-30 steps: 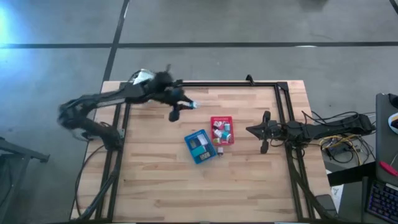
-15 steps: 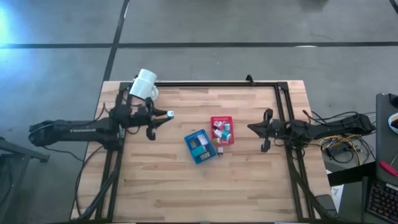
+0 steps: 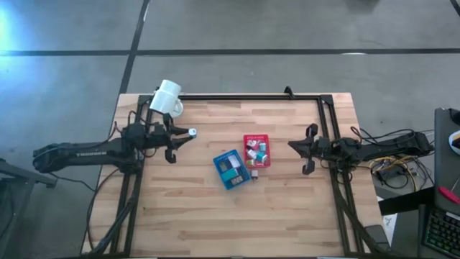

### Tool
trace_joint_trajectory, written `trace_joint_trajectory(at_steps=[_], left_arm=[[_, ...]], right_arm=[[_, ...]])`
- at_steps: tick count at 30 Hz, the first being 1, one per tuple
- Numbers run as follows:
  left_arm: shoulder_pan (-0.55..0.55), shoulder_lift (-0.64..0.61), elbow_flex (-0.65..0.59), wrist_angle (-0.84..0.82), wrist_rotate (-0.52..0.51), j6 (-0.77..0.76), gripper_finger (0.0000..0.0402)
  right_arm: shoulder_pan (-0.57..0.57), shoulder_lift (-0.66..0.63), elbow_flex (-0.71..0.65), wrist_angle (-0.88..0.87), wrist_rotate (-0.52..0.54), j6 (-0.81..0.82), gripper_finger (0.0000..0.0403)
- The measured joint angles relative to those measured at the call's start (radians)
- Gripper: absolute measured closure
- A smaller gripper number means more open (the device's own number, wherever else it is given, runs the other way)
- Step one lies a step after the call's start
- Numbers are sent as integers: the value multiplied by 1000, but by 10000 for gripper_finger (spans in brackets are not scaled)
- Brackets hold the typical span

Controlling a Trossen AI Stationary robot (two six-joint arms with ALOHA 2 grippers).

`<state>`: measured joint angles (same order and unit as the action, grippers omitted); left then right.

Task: Pick & Place Office items
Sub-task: Put the light blue charger adapter into red bin

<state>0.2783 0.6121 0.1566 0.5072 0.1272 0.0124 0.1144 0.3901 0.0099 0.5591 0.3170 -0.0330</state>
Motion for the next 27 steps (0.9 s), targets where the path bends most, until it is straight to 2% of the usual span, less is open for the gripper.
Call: trace_joint_trajectory(at_steps=[6,20,27], left_arm=[[0,0,-2,-45,2,27,287],[0,3,-8,-30,2,43,287],[1,3,-7,-29,2,27,287]], right_arm=[[0,0,0,0,0,-5,394],[0,0,0,-2,0,-49,394],[0,0,0,-2,-1,-3,394]])
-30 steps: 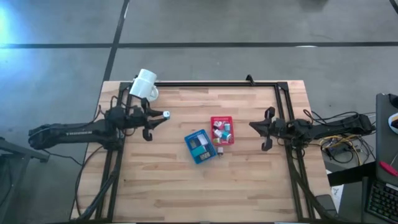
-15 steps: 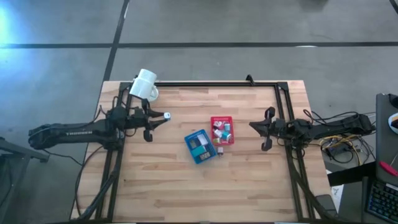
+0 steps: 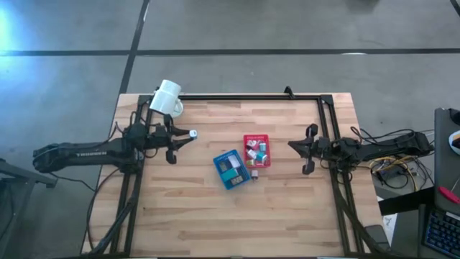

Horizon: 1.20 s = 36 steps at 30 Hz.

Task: Pick & Place Office items
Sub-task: Put the light blue charger adapter into red bin

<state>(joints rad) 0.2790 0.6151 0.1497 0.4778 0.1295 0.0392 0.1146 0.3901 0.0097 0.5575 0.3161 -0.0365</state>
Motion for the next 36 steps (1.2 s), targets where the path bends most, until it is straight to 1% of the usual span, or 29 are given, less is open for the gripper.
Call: trace_joint_trajectory(at_steps=[8,13,17,28,32,36], left_arm=[[0,0,-6,19,4,-7,287],[-5,39,-6,189,126,-72,287],[-8,97,-5,189,109,-70,287],[-21,338,61,279,106,-89,287],[-38,465,148,286,83,-116,287],[-90,652,271,288,45,-113,287]], right_arm=[[0,0,0,0,0,-15,394],[0,0,0,1,0,-20,394],[0,0,0,1,0,-24,394],[0,0,0,11,0,-29,394],[0,0,0,11,0,-30,394],[0,0,0,11,0,-43,394]])
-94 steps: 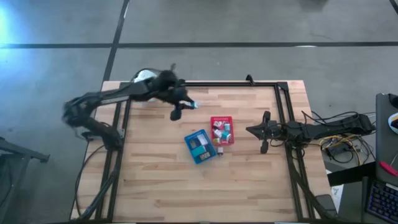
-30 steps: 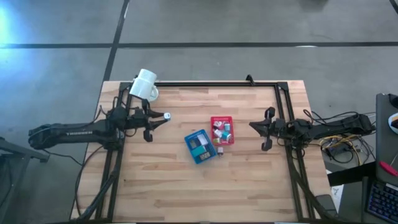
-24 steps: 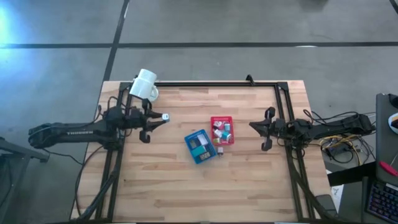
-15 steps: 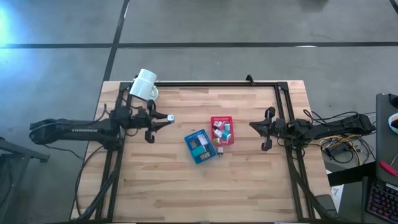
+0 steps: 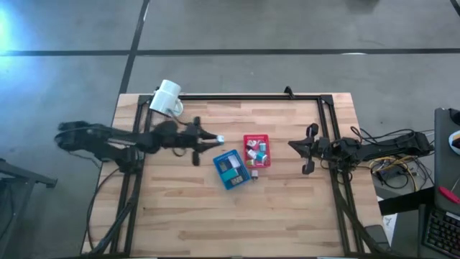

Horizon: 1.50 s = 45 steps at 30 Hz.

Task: Pick & Place Office items
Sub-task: Put the light blue charger adapter into red bin, then put the black charger adapter into the red bin

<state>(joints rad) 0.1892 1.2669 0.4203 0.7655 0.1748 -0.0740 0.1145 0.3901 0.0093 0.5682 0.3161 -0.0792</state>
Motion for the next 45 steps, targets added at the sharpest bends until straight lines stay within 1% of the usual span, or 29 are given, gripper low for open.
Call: trace_joint_trajectory(at_steps=[4,6,9,11,15,18,20,24,30,32,35,39,42,45], left_arm=[[-39,204,146,-5,-31,42,287],[-46,297,235,-35,-34,43,287],[-50,424,389,-158,-34,43,287],[-50,500,495,-272,-34,43,287],[-52,623,676,-465,-35,44,287],[-55,686,766,-551,-37,75,287],[-57,719,809,-575,-37,90,288],[-57,757,856,-605,-37,94,288],[-57,779,868,-638,-37,96,283],[-56,780,868,-643,-37,96,261],[-56,772,868,-685,-36,70,211],[-57,718,866,-742,-33,73,155],[-57,657,864,-813,-33,103,130],[-61,560,828,-834,-23,118,120]], right_arm=[[0,0,0,10,-2,6,394],[0,0,0,13,-3,22,394],[0,0,0,13,-3,24,394],[0,0,0,13,-3,23,394],[0,0,0,13,-3,19,394],[0,6,0,13,-3,15,394],[0,6,0,12,-3,3,394],[0,6,0,12,-3,-3,394],[0,6,0,13,-3,-2,394],[0,5,0,13,-3,-1,394],[0,5,0,13,-3,9,394],[0,6,0,12,-3,24,394],[0,6,0,13,-3,25,394],[0,5,0,12,-3,25,394]])
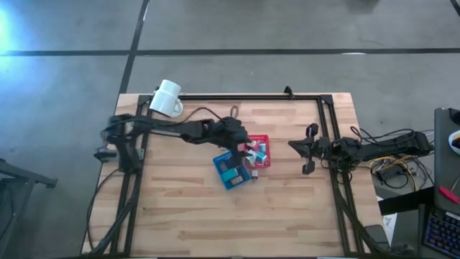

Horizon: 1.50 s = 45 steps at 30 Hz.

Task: Pick & Place Office items
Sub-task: Put the black charger adapter into the red bin

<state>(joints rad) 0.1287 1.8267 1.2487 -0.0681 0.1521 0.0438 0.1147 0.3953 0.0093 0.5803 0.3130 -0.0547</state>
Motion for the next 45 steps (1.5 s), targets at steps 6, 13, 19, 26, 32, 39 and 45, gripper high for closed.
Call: trace_joint_trajectory(at_steps=[6,13,19,26,32,39,45], left_arm=[[-61,-324,-248,27,27,86,145],[-131,-794,-678,369,-99,-26,263],[-131,-1122,-911,467,-175,-80,368],[-131,-1305,-1074,434,-183,-81,391],[-128,-1355,-1112,437,-282,-30,398],[-128,-1356,-1115,434,-290,-33,390],[-128,-1355,-1116,434,-348,-60,393]], right_arm=[[0,0,0,-2,0,3,394],[0,1,0,-3,0,10,394],[0,1,0,6,0,6,394],[0,1,0,11,1,-5,394],[0,1,0,11,2,-5,394],[0,1,0,10,3,-9,394],[0,1,0,10,3,-9,394]])
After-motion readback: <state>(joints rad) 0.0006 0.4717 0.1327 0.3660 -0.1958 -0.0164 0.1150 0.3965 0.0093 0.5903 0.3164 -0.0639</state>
